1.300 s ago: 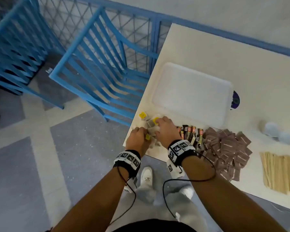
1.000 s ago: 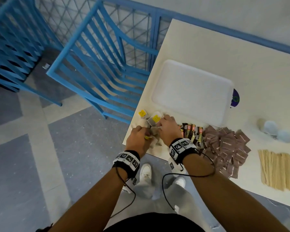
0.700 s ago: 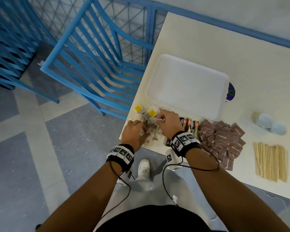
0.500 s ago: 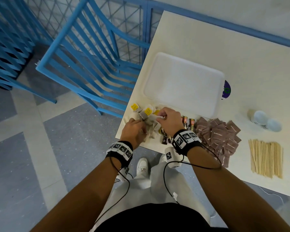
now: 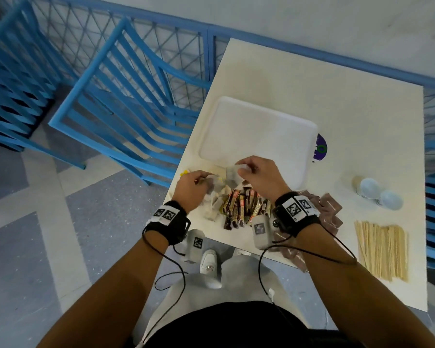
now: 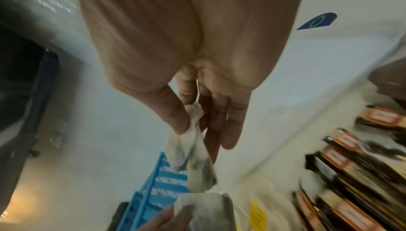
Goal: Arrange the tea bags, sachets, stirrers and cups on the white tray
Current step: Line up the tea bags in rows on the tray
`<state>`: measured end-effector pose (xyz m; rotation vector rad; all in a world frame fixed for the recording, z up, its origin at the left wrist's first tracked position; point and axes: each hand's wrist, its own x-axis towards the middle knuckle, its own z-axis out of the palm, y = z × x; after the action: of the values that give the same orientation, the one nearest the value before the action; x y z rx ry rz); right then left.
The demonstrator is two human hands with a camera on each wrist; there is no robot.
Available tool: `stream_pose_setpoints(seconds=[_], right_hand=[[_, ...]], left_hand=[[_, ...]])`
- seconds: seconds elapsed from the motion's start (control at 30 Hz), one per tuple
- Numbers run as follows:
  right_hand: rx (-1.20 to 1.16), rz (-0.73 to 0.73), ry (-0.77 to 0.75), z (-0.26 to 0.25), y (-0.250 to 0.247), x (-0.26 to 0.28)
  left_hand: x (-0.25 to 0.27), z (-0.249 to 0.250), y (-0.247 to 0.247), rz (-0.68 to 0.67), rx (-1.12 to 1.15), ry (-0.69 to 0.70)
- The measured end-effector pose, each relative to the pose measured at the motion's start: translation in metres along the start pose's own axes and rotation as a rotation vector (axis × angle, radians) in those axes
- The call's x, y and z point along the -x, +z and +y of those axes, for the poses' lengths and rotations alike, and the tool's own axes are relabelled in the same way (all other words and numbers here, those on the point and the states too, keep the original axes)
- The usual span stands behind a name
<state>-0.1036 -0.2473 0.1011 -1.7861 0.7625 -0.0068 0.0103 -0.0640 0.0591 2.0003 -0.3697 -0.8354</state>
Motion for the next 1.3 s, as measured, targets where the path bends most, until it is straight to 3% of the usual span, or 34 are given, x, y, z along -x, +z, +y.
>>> stream_pose_setpoints(seconds=[0.17,0.43,0.53,0.67,0.9,0.97,1.07,1.17,1.3], right_hand=[[-0.177,-0.111,-0.082,-0.029,-0.038,0.000],[0.019,-0.024,-0.101,-0.038,-0.068,-0.016],[0.058,-0.012,-0.134,-0.040,-0.070,-0.023],[0.068,0.034,-0.119,-0.045,-0.063,-0.042],[-0.324,0.039,0.003,-0.065,-0.035,-0.071],[-0.251,0.022,-0.025,-0.069,-0.027,-0.078],[0.059,0.056,-0.102,-0.074,-0.017,-0.086],[0.141,0.150,-0.130,-0.081,-0.007,-0.092],[0.183,0.212,-0.147,-0.081,-0.008,-0.101]], left_hand=[[-0.011,0.059,0.018,-0.090,0.577,-0.232],[-0.019,0.096,0.039,-0.468,0.828,-0.302],[-0.030,0.097,0.038,-0.458,0.711,-0.277],[-0.049,0.092,0.029,-0.330,0.595,-0.221],[-0.094,0.085,-0.011,-0.358,0.603,-0.289],[-0.105,0.083,-0.021,-0.399,0.628,-0.348],[-0.117,0.079,-0.034,-0.559,0.659,-0.400],[-0.123,0.077,-0.041,-0.660,0.619,-0.398],[-0.130,0.077,-0.042,-0.613,0.577,-0.385]])
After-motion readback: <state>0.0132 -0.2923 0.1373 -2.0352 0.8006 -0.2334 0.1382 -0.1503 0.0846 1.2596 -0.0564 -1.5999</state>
